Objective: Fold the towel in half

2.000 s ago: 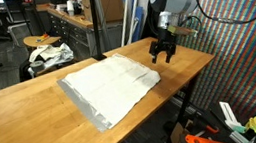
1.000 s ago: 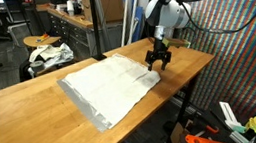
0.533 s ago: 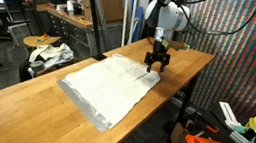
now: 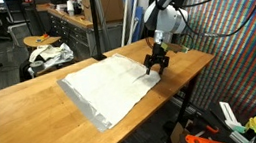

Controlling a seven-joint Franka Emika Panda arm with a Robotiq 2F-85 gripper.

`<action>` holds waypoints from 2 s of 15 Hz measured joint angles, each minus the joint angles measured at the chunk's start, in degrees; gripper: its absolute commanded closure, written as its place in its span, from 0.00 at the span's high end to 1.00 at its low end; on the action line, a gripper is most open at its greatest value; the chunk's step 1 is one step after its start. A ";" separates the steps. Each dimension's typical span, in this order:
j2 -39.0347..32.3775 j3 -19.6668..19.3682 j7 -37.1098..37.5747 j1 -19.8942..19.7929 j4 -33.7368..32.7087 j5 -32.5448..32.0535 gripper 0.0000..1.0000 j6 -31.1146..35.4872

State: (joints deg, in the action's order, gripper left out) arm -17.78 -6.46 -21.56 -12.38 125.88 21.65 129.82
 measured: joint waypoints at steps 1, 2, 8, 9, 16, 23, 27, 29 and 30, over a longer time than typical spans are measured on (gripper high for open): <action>-0.26 0.14 -0.05 -0.12 -0.18 0.06 1.00 -0.02; -0.47 0.32 -0.16 -0.28 -0.33 0.17 1.00 -0.03; -1.16 1.04 -1.61 -1.36 -1.15 1.51 1.00 -1.00; -1.17 1.13 -2.07 -1.56 -1.20 1.83 1.00 -1.49; -1.30 1.29 -4.96 -2.47 -1.69 2.73 1.00 -6.21; -1.59 1.68 -7.71 -3.18 -1.70 10.15 1.00 -6.83; -1.69 1.69 -8.13 -3.18 -1.70 11.68 0.66 -6.83; -1.69 1.69 -8.19 -3.20 -1.74 11.85 0.49 -6.83; -1.69 1.69 -8.19 -3.21 -1.74 11.87 0.42 -6.83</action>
State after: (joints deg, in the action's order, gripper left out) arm -19.47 -4.77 -29.76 -15.58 124.13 33.51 122.99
